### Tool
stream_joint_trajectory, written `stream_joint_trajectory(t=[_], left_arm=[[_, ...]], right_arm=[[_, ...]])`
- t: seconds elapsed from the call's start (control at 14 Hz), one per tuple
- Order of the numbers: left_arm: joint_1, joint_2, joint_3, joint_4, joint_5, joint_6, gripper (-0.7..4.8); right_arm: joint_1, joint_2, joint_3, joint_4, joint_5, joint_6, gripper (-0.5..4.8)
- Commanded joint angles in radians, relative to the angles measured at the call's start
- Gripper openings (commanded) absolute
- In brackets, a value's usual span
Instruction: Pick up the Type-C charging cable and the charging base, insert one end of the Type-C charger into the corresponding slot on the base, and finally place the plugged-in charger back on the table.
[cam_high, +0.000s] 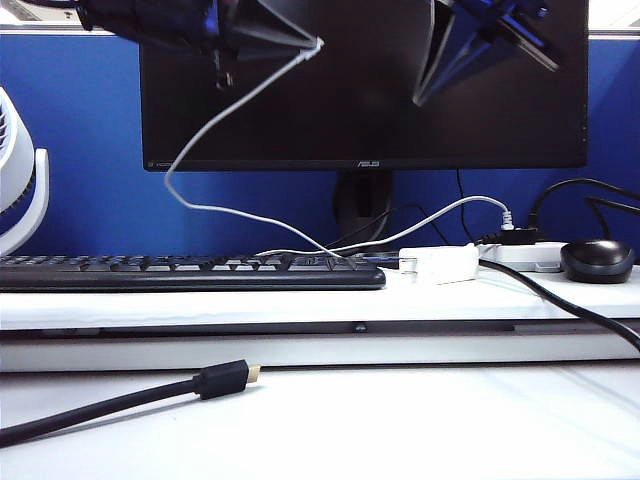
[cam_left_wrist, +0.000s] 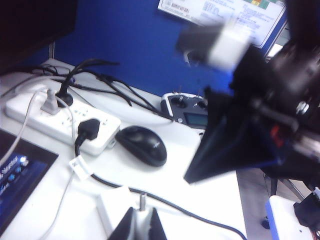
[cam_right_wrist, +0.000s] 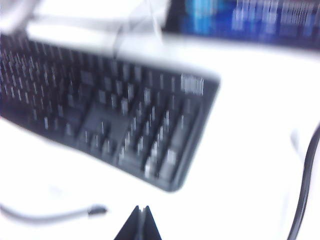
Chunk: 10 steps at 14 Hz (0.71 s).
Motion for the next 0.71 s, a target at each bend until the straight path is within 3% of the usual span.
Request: stream_joint_trajectory(t=[0.07,0.36,0.5,0.57,0.64,0.71], left_arm=[[-0.001,-0.028,0.003,0.014,0.010,0.000,-0.07],[-0.001,-0.054,0.002,0.013,0.009,-0.001,-0.07],[-0.001,-0.063,0.003,0.013,0.009,-0.001,-0.07],[-0.001,-0.068,0.003,0.013,0.002,-0.002,-0.07],[-0.001,-0.075,0.003,0.013,-0.016,-0.021,-0.07],[-0.001,-0.079,0.003,0.012,-0.017,-0.034,-0.07]], right_arm=[[0.001,-0.004,0.003,-0.106,0.006,-0.169,-0.01],[0.001,-0.003,0.003,-0.145,0.074,-0.514,0.00],[0.001,-0.002,0.003,-0.145,0.158,-0.724,0.02],[0.001,-0.001,0.003,-0.146,0.191,-0.846,0.30],[0.001,-0.001,0.003,-0.142,0.208,-1.077,2.04],[0.001,0.004,0.003,-0.131,0.216,-1.119,2.80]])
